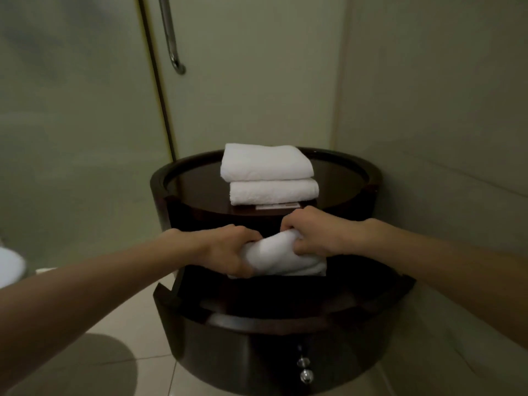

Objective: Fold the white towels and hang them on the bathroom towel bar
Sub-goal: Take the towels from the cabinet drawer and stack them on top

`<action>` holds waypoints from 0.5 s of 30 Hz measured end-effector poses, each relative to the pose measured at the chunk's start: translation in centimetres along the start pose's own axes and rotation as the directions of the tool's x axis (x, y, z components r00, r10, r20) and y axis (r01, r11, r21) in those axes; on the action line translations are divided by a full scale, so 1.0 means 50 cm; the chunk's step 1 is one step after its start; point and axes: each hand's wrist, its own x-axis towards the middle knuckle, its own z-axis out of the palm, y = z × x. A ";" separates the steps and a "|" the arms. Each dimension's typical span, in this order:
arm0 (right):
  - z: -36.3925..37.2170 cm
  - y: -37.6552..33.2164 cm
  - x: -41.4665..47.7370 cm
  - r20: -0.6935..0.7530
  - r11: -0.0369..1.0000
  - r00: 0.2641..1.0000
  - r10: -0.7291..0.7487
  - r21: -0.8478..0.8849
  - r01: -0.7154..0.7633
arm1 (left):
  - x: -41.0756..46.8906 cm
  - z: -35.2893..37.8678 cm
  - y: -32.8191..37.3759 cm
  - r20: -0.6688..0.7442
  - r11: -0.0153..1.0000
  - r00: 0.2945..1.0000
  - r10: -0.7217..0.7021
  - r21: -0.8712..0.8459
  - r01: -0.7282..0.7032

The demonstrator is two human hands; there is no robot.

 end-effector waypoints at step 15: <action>-0.092 0.019 -0.007 -0.092 0.950 0.989 0.113 0.301 -0.080 | 0.018 -0.100 0.014 -0.366 0.992 0.923 0.117 0.089 -0.091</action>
